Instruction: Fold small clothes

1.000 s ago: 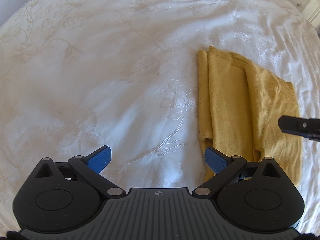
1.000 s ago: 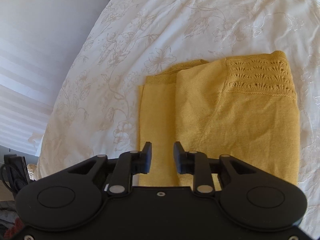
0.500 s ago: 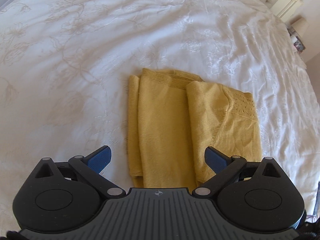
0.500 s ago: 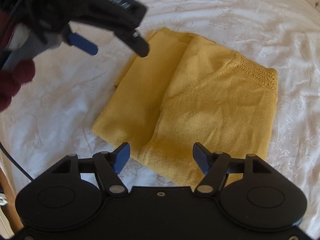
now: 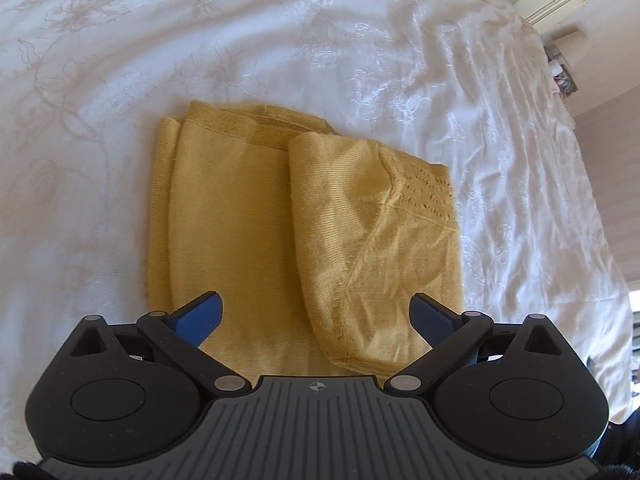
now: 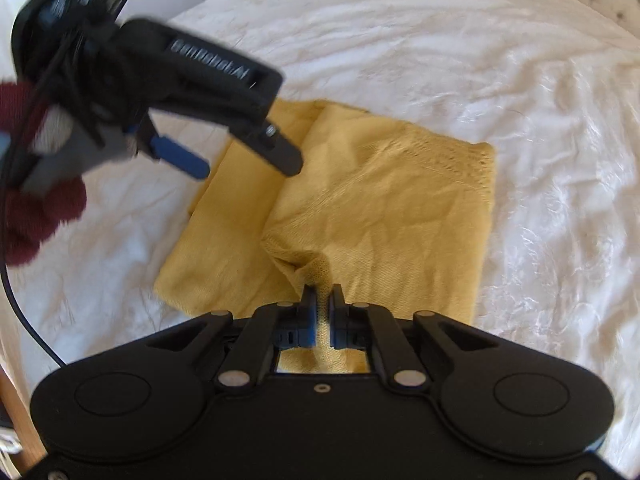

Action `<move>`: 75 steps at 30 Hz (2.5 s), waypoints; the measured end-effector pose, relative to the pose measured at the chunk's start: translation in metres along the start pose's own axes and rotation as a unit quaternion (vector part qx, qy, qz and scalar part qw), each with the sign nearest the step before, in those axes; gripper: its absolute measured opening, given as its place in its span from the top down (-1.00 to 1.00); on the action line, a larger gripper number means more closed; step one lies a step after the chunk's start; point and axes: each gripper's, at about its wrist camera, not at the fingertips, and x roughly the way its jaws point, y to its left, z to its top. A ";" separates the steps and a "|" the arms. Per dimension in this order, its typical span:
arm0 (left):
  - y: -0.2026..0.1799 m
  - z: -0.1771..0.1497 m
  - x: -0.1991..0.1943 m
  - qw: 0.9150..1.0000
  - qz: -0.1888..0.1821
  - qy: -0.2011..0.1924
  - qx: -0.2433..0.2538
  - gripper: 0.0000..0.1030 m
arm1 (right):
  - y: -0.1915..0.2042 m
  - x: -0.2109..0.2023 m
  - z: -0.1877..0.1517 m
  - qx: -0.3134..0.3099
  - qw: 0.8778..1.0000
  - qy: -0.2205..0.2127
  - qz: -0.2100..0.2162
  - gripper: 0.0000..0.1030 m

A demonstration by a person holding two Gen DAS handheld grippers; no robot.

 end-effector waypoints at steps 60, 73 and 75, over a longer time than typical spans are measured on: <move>0.080 0.029 -0.002 0.995 0.083 -0.058 -0.014 -0.16 | 0.043 0.028 0.008 -0.003 0.981 0.046 0.187 -0.54; 0.084 -0.031 -0.035 0.994 0.052 -0.078 -0.064 -0.17 | -0.047 0.079 0.078 0.075 0.990 0.013 0.120 -0.78; 0.081 -0.042 -0.036 0.995 0.048 -0.069 -0.061 -0.17 | -0.058 0.091 0.085 0.087 0.990 0.018 0.111 -0.78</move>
